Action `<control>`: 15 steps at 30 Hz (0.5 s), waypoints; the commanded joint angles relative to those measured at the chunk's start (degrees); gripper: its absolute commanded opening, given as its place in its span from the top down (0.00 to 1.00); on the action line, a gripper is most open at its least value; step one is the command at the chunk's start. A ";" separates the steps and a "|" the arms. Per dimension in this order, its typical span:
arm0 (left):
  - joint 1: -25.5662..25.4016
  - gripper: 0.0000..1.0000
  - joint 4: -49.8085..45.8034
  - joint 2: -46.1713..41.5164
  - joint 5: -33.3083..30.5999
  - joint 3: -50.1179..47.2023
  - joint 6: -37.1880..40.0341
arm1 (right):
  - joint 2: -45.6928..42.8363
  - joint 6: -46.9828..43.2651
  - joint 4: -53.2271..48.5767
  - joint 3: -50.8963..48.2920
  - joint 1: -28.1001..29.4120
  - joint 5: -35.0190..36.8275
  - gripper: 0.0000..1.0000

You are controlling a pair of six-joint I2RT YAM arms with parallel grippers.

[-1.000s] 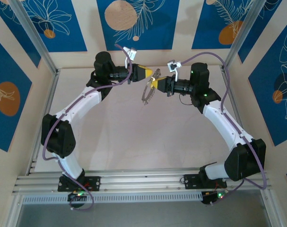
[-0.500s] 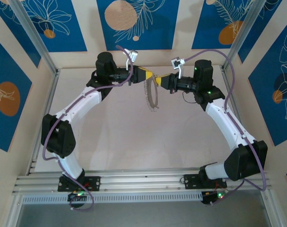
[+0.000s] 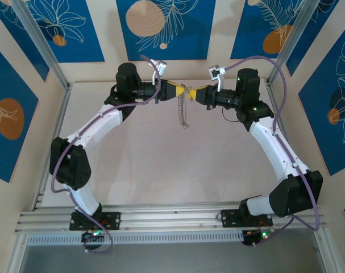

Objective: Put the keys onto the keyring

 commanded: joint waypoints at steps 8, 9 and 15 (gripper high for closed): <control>-0.24 1.00 0.62 -1.50 -0.44 -0.34 1.25 | -0.43 -0.80 -0.61 2.37 -0.80 -0.49 1.00; -0.24 0.94 0.78 -1.69 -0.82 -0.65 1.20 | -0.26 -0.67 -0.64 2.27 -0.81 -0.56 1.00; -0.07 0.64 2.29 -3.22 -3.02 -3.52 0.74 | 1.19 -0.36 -0.80 1.64 -0.80 -1.40 1.00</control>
